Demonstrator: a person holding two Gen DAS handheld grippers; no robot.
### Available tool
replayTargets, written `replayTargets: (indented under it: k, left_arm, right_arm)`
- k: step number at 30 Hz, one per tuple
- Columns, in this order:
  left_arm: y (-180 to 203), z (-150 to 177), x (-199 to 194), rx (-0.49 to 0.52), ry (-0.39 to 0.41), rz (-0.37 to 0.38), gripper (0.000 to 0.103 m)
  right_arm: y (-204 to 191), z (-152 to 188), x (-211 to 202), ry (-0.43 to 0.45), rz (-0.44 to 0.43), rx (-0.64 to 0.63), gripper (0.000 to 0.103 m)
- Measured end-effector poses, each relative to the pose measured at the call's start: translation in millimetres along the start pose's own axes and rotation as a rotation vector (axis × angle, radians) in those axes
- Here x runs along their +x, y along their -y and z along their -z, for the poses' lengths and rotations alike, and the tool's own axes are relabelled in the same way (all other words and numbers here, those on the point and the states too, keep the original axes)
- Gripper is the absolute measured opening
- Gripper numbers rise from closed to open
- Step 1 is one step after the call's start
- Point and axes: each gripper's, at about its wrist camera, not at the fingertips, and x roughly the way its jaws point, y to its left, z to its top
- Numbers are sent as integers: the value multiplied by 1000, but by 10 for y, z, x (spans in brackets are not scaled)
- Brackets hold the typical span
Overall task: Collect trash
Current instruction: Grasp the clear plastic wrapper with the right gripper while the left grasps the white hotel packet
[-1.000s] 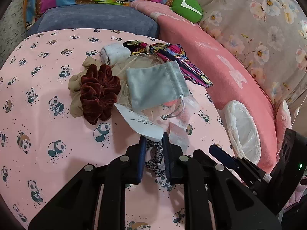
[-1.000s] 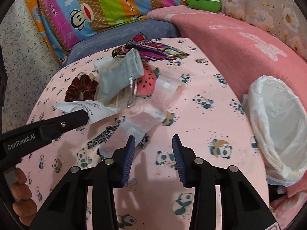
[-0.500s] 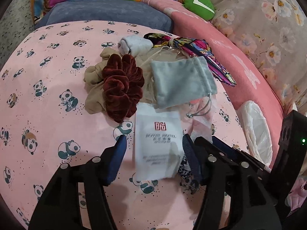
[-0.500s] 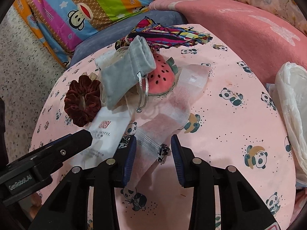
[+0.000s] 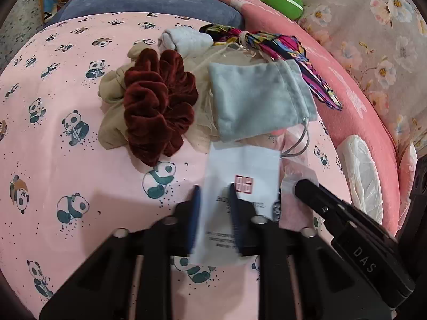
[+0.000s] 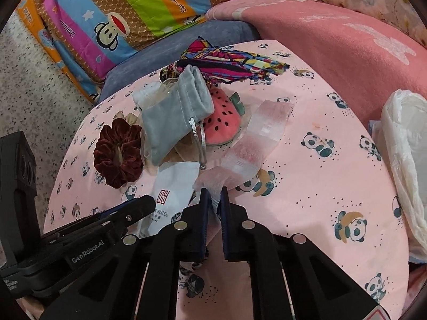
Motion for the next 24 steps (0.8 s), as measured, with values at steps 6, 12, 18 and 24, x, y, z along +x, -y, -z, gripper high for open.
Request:
replayTargets:
  k: [6, 12, 18, 24]
  left_arm:
    - [60, 57, 4, 13, -9, -2, 0]
    - [75, 93, -101, 6, -5, 16, 14]
    - [120, 142, -68, -20, -19, 16, 66]
    - [378, 174, 22, 83, 1, -37, 59]
  right_arm:
    - [190, 16, 7, -17, -9, 58, 23]
    - [284, -31, -12, -14, -31, 83, 36]
    - [248, -87, 17, -7, -31, 60, 7]
    - [296, -94, -110, 33, -20, 64, 1]
